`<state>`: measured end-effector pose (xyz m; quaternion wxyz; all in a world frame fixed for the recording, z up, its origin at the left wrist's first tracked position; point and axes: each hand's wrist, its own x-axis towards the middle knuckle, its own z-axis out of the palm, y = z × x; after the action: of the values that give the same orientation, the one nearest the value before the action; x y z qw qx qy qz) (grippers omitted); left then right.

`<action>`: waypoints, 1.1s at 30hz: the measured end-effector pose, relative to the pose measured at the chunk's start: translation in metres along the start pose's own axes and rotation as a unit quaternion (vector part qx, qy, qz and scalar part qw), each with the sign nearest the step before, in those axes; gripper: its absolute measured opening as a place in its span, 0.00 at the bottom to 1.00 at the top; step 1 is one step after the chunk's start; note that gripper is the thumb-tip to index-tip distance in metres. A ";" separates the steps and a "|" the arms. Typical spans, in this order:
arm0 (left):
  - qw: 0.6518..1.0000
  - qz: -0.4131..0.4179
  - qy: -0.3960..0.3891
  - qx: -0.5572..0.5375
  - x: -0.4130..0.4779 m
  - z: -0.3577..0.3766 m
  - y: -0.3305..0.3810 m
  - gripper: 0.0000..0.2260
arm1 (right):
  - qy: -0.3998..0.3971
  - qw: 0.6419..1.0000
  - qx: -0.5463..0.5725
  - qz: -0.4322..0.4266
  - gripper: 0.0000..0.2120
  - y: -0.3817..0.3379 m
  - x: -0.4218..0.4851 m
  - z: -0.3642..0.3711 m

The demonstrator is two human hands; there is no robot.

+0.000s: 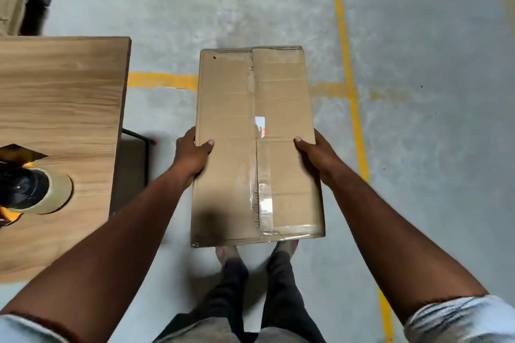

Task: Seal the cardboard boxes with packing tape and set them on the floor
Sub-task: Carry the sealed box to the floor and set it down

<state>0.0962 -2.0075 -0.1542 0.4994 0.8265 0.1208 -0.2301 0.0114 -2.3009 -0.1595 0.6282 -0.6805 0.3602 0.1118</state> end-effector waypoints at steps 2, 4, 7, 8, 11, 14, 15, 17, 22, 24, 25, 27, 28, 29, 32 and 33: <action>1.000 -0.014 -0.008 0.002 0.012 0.011 -0.001 0.17 | -0.001 1.000 0.003 0.012 0.21 0.009 0.020 -0.003; 0.999 -0.030 -0.011 0.018 0.026 0.024 -0.005 0.17 | -0.004 1.000 0.005 0.026 0.22 0.021 0.044 -0.007; 0.998 -0.042 -0.010 0.038 0.050 0.046 -0.011 0.18 | -0.010 0.999 0.005 0.045 0.21 0.038 0.078 -0.013; 0.998 -0.048 -0.014 0.045 0.056 0.053 -0.012 0.18 | -0.010 0.999 0.004 0.050 0.21 0.043 0.088 -0.015; 0.995 -0.066 -0.029 0.064 0.077 0.073 -0.022 0.21 | -0.006 0.998 0.001 0.062 0.20 0.056 0.114 -0.019; 0.991 -0.086 -0.031 0.093 0.098 0.092 -0.039 0.24 | -0.005 0.998 -0.019 0.062 0.19 0.077 0.141 -0.019; 0.991 -0.089 -0.029 0.099 0.107 0.099 -0.047 0.25 | -0.003 0.998 -0.028 0.064 0.19 0.087 0.152 -0.019; 0.989 -0.101 -0.027 0.107 0.125 0.115 -0.066 0.25 | 0.000 0.996 -0.050 0.074 0.18 0.110 0.176 -0.017; 0.987 -0.123 -0.051 0.092 0.169 0.153 -0.125 0.31 | 0.017 0.988 -0.115 0.100 0.18 0.180 0.238 -0.006; 0.985 -0.142 -0.057 0.079 0.185 0.166 -0.151 0.29 | 0.022 0.986 -0.128 0.105 0.19 0.204 0.258 0.000; 0.984 -0.151 -0.058 0.071 0.194 0.173 -0.165 0.29 | 0.022 0.985 -0.133 0.110 0.19 0.215 0.269 0.005; 0.983 -0.164 -0.063 0.048 0.210 0.185 -0.189 0.29 | 0.024 0.983 -0.143 0.115 0.18 0.239 0.289 0.012; 0.982 -0.171 -0.069 0.032 0.218 0.192 -0.200 0.29 | 0.025 0.982 -0.147 0.116 0.18 0.250 0.299 0.014; 0.981 -0.175 -0.076 0.017 0.225 0.196 -0.212 0.28 | 0.025 0.981 -0.151 0.119 0.17 0.259 0.305 0.017; 0.979 -0.181 -0.095 -0.007 0.245 0.208 -0.249 0.23 | 0.026 0.981 -0.140 0.131 0.17 0.287 0.325 0.024; 0.979 -0.181 -0.097 -0.014 0.250 0.211 -0.259 0.22 | 0.026 0.981 -0.134 0.134 0.16 0.294 0.331 0.026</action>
<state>0.1459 -2.0787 -0.5622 0.4704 0.7579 0.2224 -0.3936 0.0702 -2.3776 -0.5922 0.5010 -0.7066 0.4465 0.2246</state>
